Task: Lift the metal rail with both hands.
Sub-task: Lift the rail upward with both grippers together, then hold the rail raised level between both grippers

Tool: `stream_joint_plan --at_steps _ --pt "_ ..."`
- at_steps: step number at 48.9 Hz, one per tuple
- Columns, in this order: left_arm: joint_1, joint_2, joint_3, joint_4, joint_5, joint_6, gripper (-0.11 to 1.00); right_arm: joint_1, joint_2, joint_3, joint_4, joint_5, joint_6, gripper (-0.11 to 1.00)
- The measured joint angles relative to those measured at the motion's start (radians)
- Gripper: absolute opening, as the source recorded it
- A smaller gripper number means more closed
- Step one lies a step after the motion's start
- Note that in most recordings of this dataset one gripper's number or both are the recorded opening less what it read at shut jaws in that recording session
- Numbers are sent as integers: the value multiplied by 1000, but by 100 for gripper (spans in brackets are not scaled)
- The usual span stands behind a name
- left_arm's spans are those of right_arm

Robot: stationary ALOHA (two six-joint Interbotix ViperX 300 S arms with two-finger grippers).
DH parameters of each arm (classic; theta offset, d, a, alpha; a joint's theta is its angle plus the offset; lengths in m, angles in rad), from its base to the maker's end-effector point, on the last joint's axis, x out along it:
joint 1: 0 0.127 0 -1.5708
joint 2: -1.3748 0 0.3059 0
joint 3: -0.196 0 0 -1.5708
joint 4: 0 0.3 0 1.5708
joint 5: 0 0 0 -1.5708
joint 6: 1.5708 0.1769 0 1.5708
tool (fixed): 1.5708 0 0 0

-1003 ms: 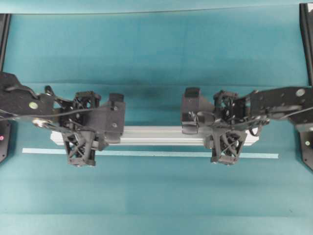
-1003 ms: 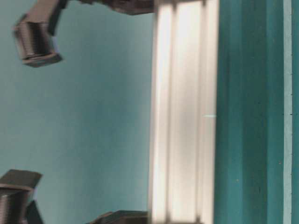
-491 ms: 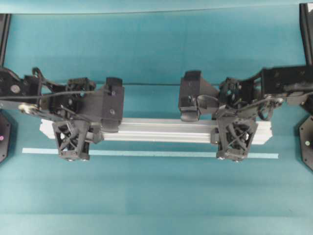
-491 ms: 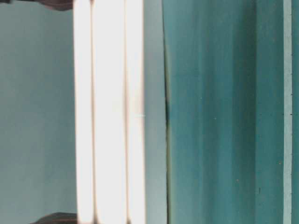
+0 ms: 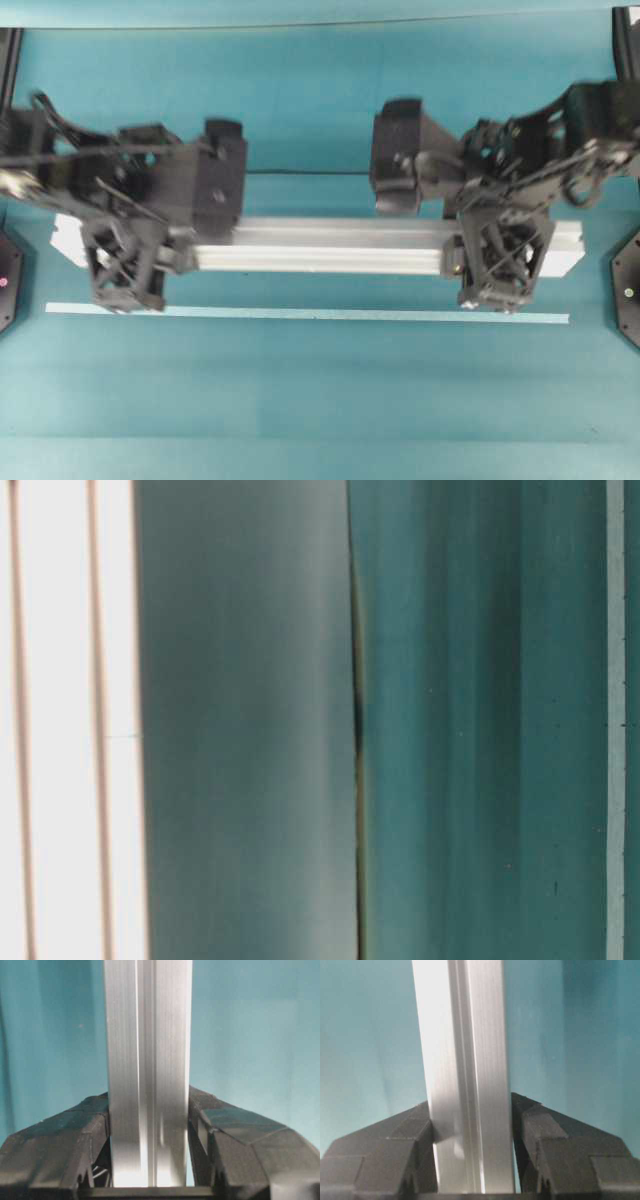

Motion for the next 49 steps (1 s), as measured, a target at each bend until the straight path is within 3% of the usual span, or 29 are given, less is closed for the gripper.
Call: stream_joint_plan --at_steps 27,49 --pt "12 12 -265 0 225 11 36 -2 0 -249 -5 216 38 39" --pt "18 43 -382 0 259 17 36 0 -2 -345 -8 264 46 39"
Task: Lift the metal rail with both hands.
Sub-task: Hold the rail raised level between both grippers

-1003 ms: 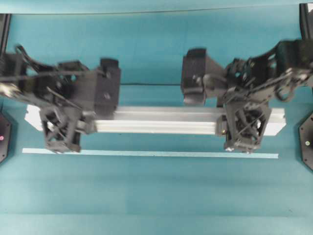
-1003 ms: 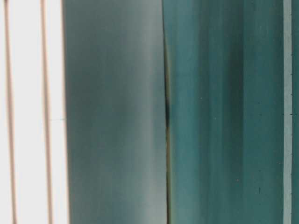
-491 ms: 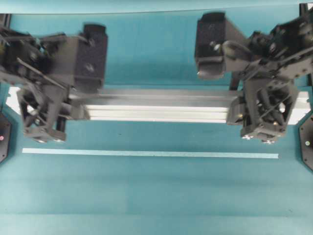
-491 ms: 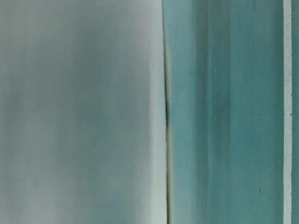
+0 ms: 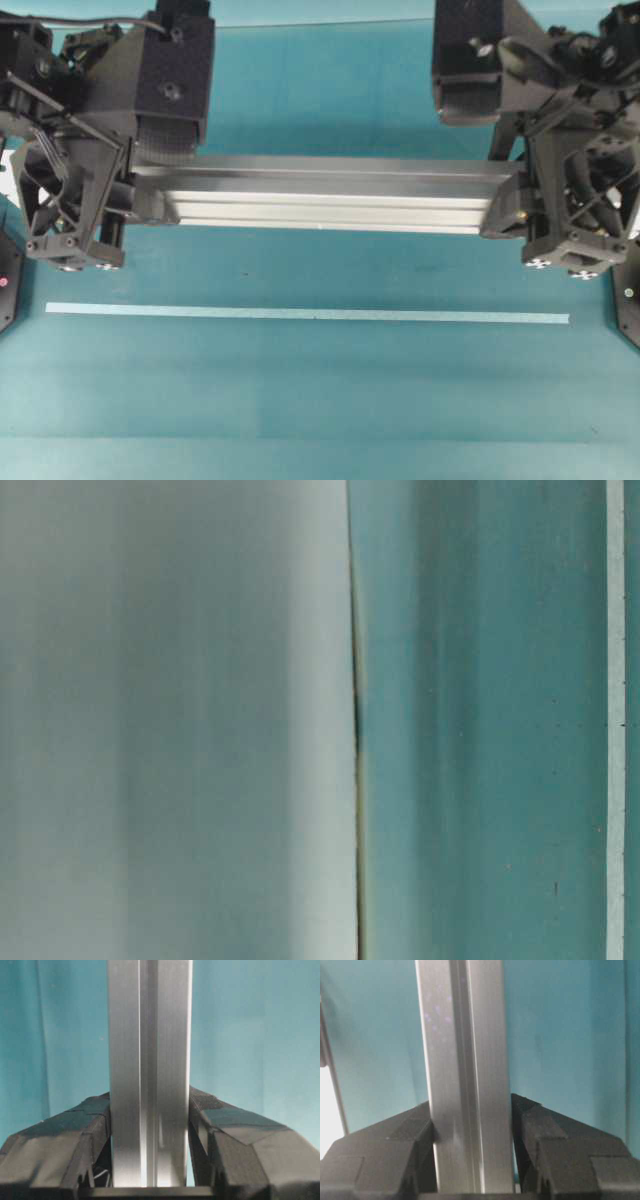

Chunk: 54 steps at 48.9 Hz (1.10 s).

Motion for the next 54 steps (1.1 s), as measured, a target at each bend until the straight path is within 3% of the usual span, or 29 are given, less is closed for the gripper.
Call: stream_joint_plan --at_steps 54 --pt "2 11 -18 0 11 0 36 0 2 -2 0 11 0 39"
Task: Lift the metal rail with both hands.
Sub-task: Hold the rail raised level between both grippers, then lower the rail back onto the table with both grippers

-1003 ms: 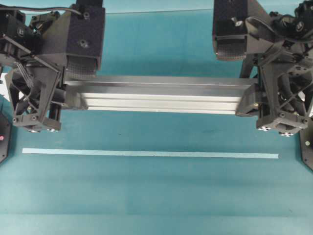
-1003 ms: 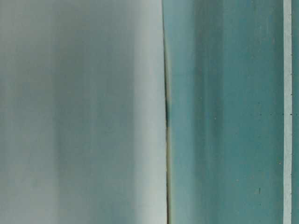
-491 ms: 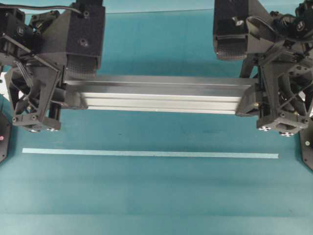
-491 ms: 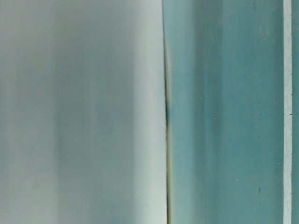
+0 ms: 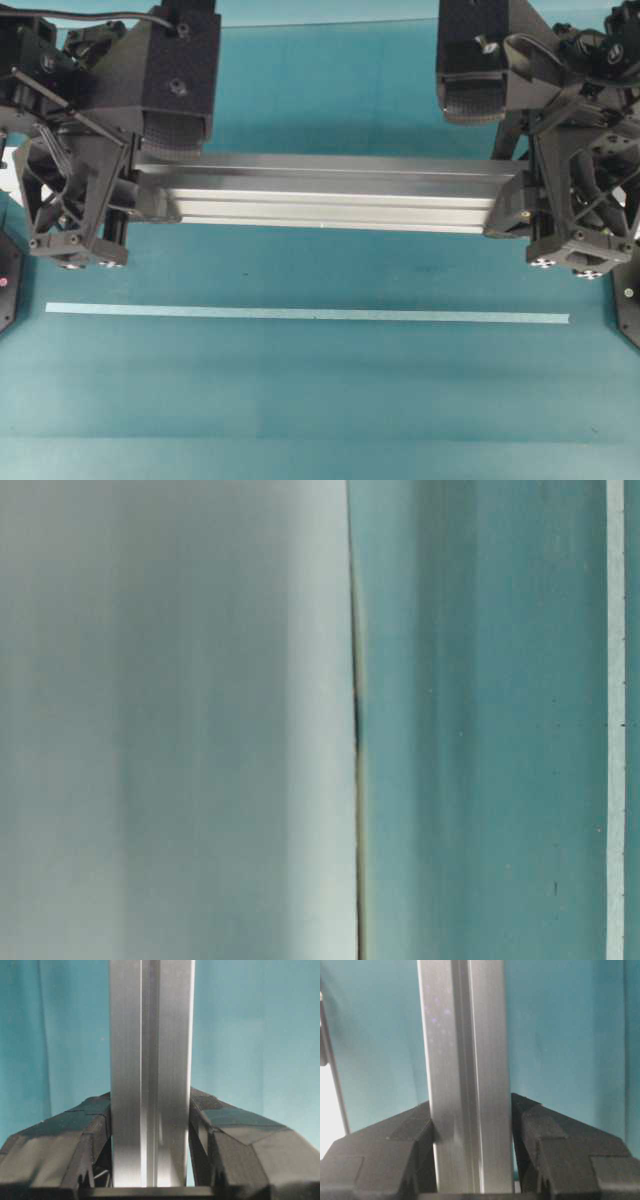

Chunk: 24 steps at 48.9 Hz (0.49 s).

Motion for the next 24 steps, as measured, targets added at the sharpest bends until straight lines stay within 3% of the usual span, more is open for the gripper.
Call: stream_joint_plan --at_steps 11,24 --pt "0 0 26 -2 -2 -5 36 -3 -5 23 0 -3 2 39" --pt "2 15 132 -2 -21 -11 36 -2 -11 176 0 -37 2 39"
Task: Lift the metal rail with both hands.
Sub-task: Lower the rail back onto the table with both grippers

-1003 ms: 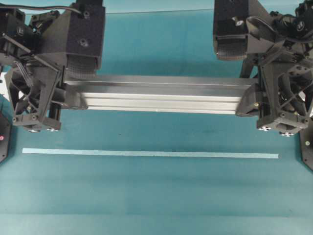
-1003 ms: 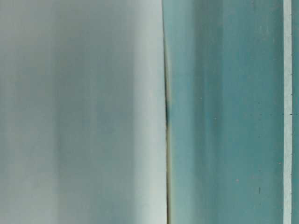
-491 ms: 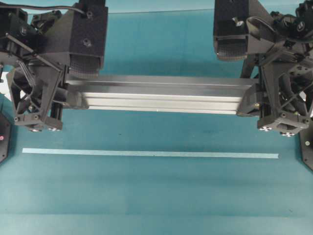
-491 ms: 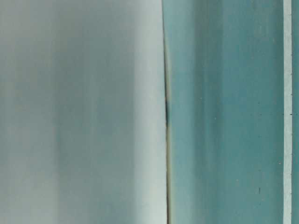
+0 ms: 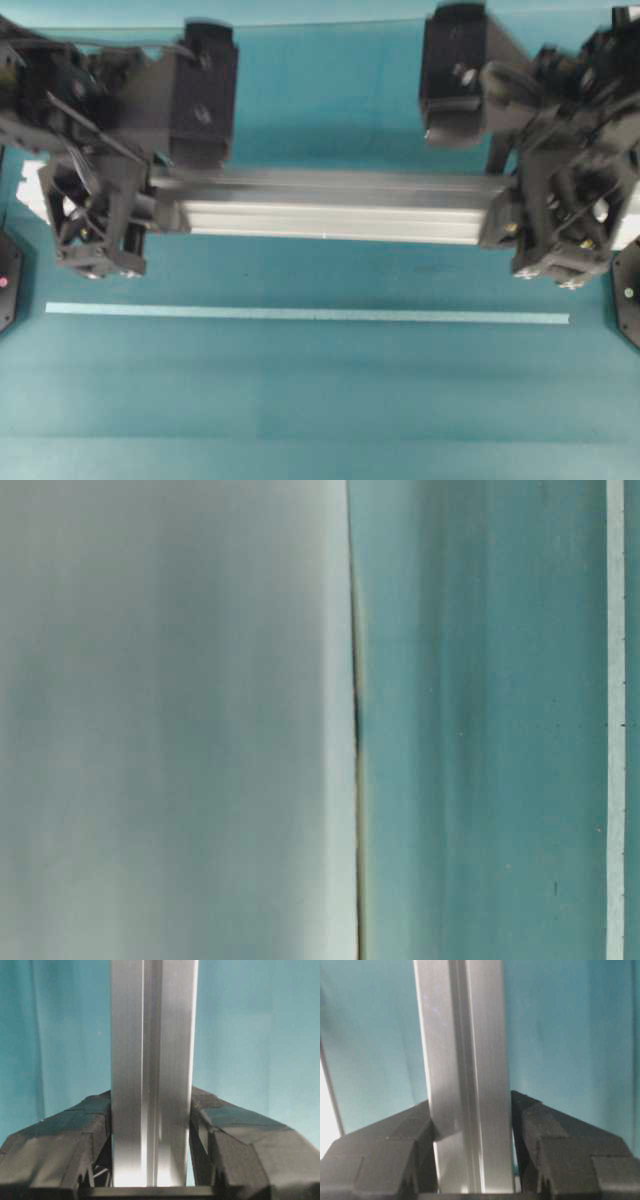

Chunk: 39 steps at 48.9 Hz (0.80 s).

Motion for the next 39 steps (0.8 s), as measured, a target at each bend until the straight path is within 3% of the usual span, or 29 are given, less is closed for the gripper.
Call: stream_joint_plan --at_steps 7,16,28,39 --pt "0 21 63 2 -15 2 36 5 0 127 0 -81 -6 39" --pt "5 37 202 0 -123 3 36 0 -5 261 0 -222 -31 39" --pt "5 38 364 0 -288 2 36 -6 2 373 -12 -314 -52 39" --pt "8 49 448 2 -393 0 36 -5 17 480 -32 -439 -66 39"
